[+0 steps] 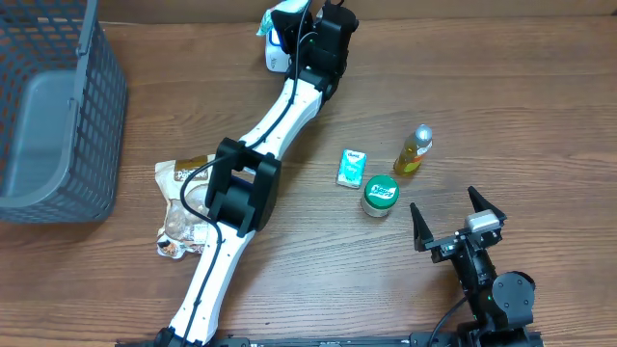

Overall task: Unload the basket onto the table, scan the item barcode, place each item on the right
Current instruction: 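Carry the wipes packet up to the white scanner with the left gripper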

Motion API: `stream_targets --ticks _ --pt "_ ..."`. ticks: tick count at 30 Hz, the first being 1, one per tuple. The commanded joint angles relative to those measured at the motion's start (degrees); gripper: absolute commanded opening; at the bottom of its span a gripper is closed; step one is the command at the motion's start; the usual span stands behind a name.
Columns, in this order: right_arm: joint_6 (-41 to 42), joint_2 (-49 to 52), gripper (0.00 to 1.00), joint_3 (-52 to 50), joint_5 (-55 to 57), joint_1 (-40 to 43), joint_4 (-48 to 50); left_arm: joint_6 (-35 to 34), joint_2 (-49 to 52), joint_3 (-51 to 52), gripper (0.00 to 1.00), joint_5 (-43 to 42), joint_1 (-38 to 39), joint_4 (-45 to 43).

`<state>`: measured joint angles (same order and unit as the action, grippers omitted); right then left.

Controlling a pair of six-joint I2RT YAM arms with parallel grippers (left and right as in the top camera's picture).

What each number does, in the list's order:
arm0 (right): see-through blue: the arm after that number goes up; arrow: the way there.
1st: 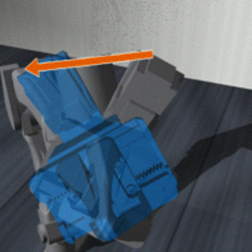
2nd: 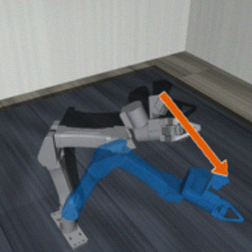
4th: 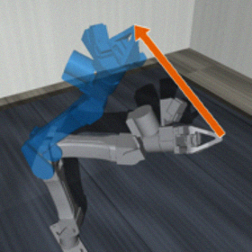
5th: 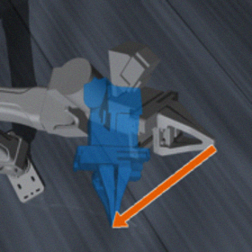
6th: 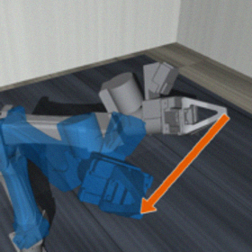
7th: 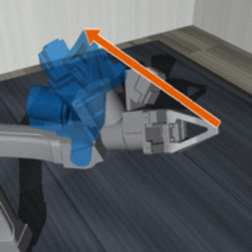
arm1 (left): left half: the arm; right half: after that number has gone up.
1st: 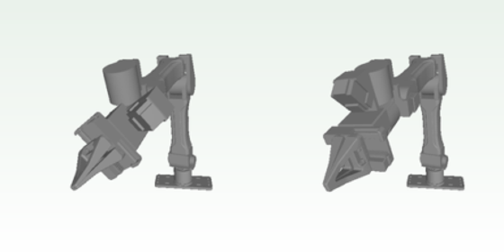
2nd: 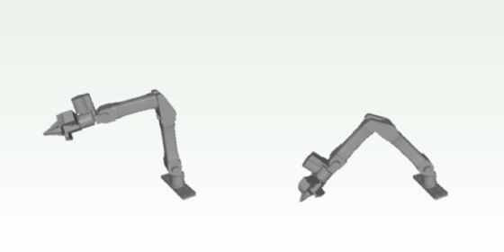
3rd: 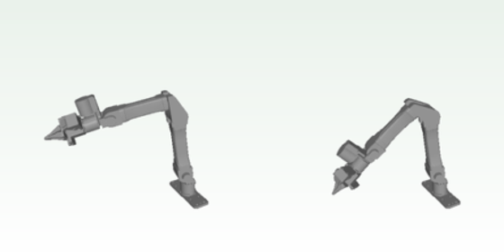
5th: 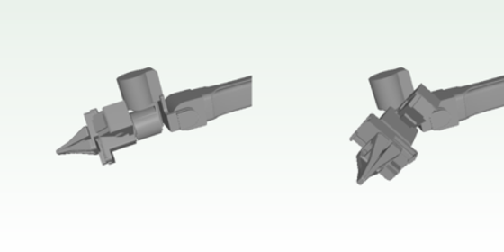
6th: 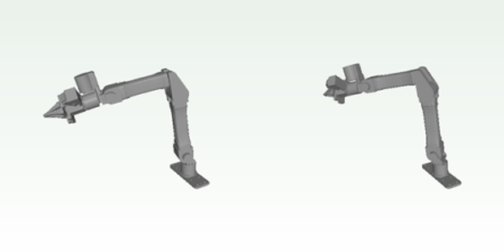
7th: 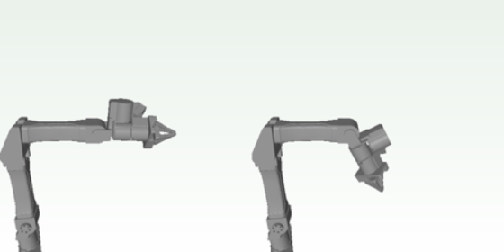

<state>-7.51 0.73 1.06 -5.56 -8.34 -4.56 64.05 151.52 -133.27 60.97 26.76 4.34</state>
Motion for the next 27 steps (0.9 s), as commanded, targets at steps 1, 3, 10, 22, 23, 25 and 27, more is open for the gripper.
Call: stream_targets --ticks 1,3,10,22,23,25,27 --pt "0.1 -0.6 1.00 -0.6 0.4 0.2 0.2 0.1 0.1 -0.6 0.04 -0.6 -2.1 -0.3" --pt "0.1 -0.6 1.00 -0.6 0.4 0.2 0.2 0.0 0.1 -0.6 0.04 -0.4 -2.8 -0.3" --pt "0.1 -0.6 1.00 -0.6 0.4 0.2 0.2 -0.4 0.1 -0.6 0.04 0.4 -3.6 -0.3" --pt "0.1 -0.6 1.00 -0.6 0.4 0.2 0.2 -4.9 1.8 -0.6 0.04 1.6 -2.8 6.8" --pt "0.1 -0.6 1.00 -0.6 0.4 0.2 0.2 -4.9 1.8 -0.6 0.04 1.6 -2.5 6.7" --pt "0.1 -0.6 1.00 -0.6 0.4 0.2 0.2 -4.2 1.8 -0.6 0.04 2.1 -1.8 5.1" --pt "0.1 -0.6 1.00 -0.6 0.4 0.2 0.2 -2.7 1.8 -0.6 0.04 2.0 -1.2 4.2"
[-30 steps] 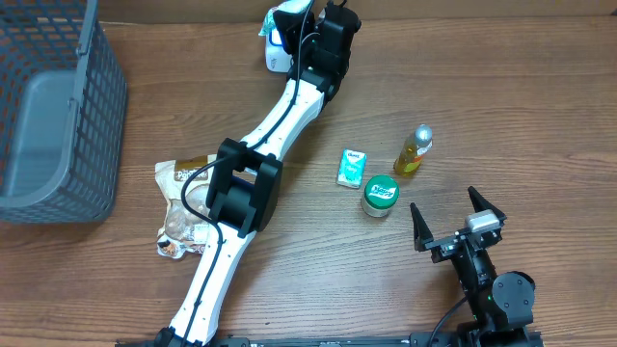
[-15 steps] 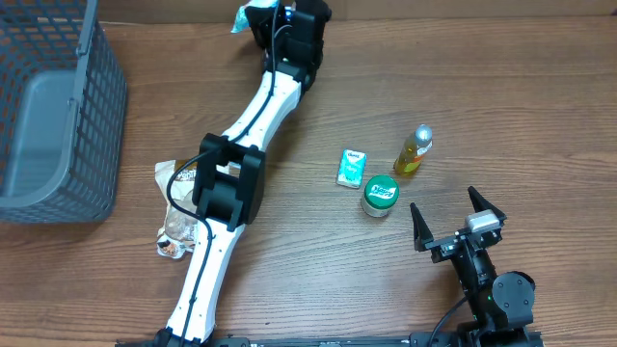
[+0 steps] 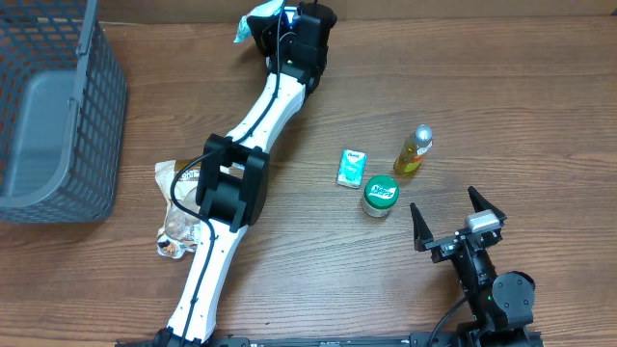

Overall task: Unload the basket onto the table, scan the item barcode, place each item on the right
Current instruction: 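Carry the wipes packet up to the white scanner with the left gripper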

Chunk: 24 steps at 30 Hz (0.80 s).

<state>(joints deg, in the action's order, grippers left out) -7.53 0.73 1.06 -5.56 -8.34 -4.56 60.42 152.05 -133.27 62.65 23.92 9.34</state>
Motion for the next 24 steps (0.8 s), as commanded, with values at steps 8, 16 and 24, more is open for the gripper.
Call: stream_targets --ticks 8,16,24 --pt "0.2 -0.6 1.00 -0.6 0.4 0.2 0.2 0.6 1.3 -0.6 0.04 0.3 2.9 0.5" --pt "0.2 -0.6 1.00 -0.6 0.4 0.2 0.2 -7.3 -3.2 -0.6 0.04 2.9 4.3 1.8" --pt "0.2 -0.6 1.00 -0.6 0.4 0.2 0.2 -32.7 -14.2 -0.6 0.05 -18.3 7.9 35.5"
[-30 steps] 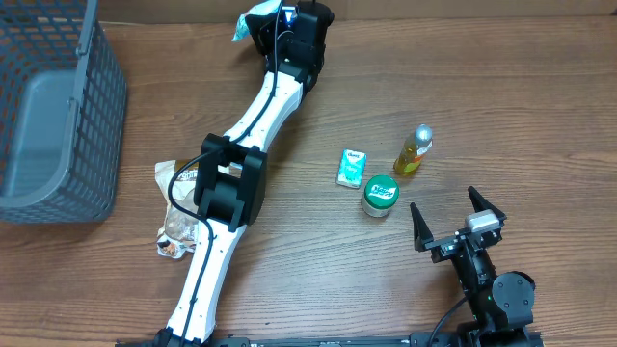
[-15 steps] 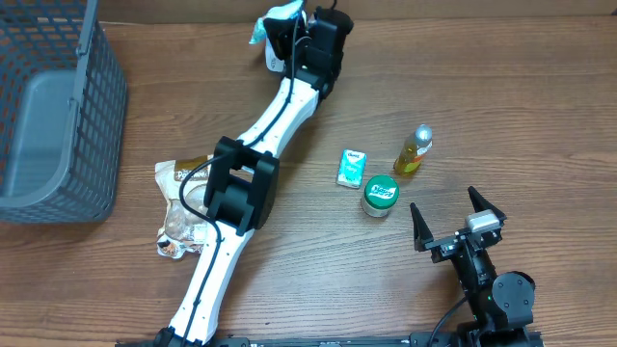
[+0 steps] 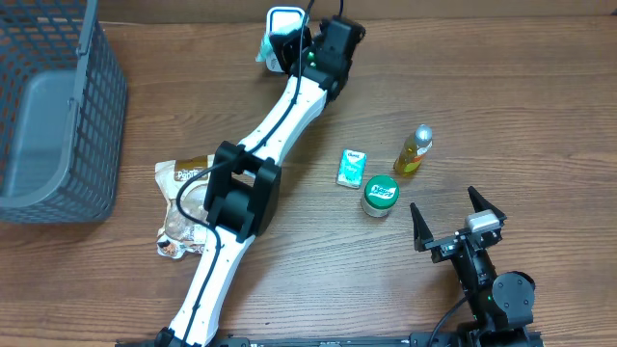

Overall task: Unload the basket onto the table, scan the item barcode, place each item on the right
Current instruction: 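Carry the wipes packet up to the white scanner with the left gripper, then lower the wipes packet beside the tissue pack and release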

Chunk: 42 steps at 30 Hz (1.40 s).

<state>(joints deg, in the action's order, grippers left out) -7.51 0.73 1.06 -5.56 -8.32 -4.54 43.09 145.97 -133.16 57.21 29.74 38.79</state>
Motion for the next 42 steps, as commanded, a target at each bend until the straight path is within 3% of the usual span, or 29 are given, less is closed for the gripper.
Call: stream_targets --ticks 1,3,6,9,13,22,33,42 --pt "0.1 -0.6 1.00 -0.6 0.4 0.2 0.2 -19.8 -9.6 -0.7 0.04 -18.7 2.2 10.8" --pt "0.1 -0.6 1.00 -0.6 0.4 0.2 0.2 -28.7 -12.3 -0.7 0.04 -34.2 2.2 19.4" --pt "0.1 -0.6 1.00 -0.6 0.4 0.2 0.2 -39.8 -13.8 -0.7 0.04 -48.9 1.7 26.3" --pt "0.1 -0.6 1.00 -0.6 0.4 0.2 0.2 -50.8 -13.0 -0.7 0.05 -50.8 1.7 31.4" --pt "0.1 -0.6 1.00 -0.6 0.4 0.2 0.2 -58.4 -10.9 0.0 0.05 -50.9 2.0 35.7" --pt "0.1 -0.6 1.00 -0.6 0.4 0.2 0.2 -58.8 -5.7 1.7 0.05 -51.1 2.3 36.0" --pt "0.1 -0.6 1.00 -0.6 0.4 0.2 0.2 -45.7 -3.8 3.5 0.05 -64.8 5.6 40.1" --pt "0.1 -0.6 1.00 -0.6 0.4 0.2 0.2 -47.0 -3.8 3.5 0.06 -64.0 8.1 46.6"
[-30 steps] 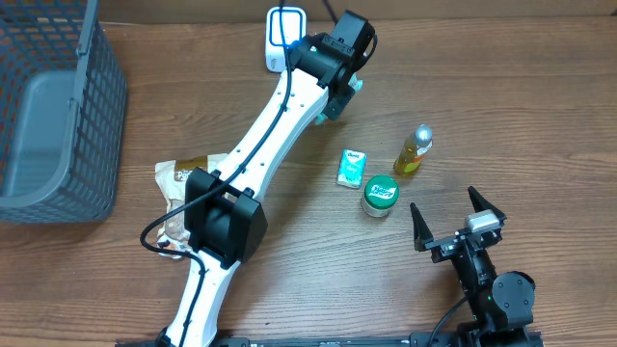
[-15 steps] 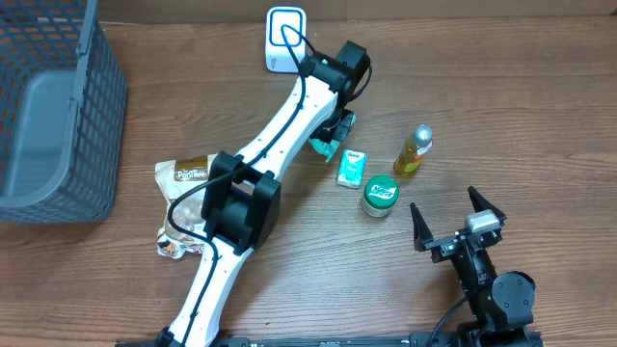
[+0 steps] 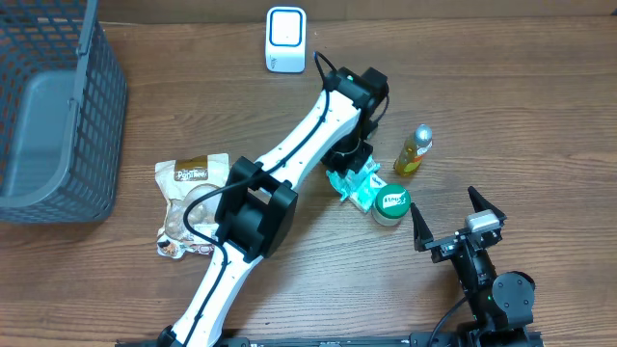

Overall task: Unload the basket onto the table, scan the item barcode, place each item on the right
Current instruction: 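Lower the wipes packet beside the tissue pack and release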

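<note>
The white barcode scanner (image 3: pixel 285 39) stands at the table's far edge with nothing in front of it. My left arm reaches over the middle of the table. Its gripper (image 3: pixel 348 160) points down and looks shut on the upper end of a crinkled teal packet (image 3: pixel 359 186). The packet rests against the table and touches a green-lidded jar (image 3: pixel 390 204). The arm hides the fingers' exact grip. My right gripper (image 3: pixel 449 224) stands open and empty near the front right, just right of the jar.
A small yellow bottle (image 3: pixel 413 149) stands right of the left gripper. A brown snack bag (image 3: pixel 188 205) lies partly under the left arm. A grey mesh basket (image 3: pixel 58 116) fills the left side.
My left gripper was at the scanner with the teal packet. Now it is low over the table's middle with the packet beside the jar. The jar sits slightly further right and nearer.
The left gripper held the teal packet at the scanner in all three earlier moments, shifted left at the second and back in front of it at the third. Now the packet is down by the jar, covering the spot where a small teal box lay. The right arm stayed still.
</note>
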Motion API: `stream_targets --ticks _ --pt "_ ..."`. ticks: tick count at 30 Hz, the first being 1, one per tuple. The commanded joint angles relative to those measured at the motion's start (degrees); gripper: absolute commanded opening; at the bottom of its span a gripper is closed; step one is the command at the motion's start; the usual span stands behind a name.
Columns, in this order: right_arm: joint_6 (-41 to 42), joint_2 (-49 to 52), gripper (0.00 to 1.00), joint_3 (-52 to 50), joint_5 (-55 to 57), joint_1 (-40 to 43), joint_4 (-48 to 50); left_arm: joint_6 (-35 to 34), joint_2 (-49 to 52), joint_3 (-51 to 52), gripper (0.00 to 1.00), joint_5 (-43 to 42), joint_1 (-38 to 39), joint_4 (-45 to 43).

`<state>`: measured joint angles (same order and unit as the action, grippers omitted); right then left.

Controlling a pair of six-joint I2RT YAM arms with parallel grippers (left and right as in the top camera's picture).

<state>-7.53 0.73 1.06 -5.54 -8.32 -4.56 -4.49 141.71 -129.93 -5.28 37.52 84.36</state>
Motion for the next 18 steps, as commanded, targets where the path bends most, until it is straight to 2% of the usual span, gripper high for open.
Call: stream_targets --ticks 1,5,6,8,9,18 --pt "0.2 -0.6 1.00 -0.6 0.3 0.2 0.2 0.6 0.5 0.3 0.11 -1.7 0.3 1.4" --pt "0.2 -0.6 1.00 -0.6 0.3 0.2 0.2 -0.4 0.5 0.3 0.46 -1.6 0.2 2.3" --pt "0.2 -0.6 1.00 -0.6 0.3 0.2 0.2 -0.4 0.5 0.3 0.50 -1.6 0.2 2.2" --pt "0.2 -0.6 1.00 -0.6 0.3 0.2 0.2 -0.4 0.5 0.3 0.72 -1.6 0.2 2.2" --pt "0.2 -0.6 1.00 -0.6 0.3 0.2 0.2 -0.4 0.5 0.3 0.75 -1.6 0.2 2.2" --pt "0.2 -0.6 1.00 -0.6 0.3 0.2 0.2 -0.9 -3.3 -1.9 0.73 -2.5 -1.3 1.9"
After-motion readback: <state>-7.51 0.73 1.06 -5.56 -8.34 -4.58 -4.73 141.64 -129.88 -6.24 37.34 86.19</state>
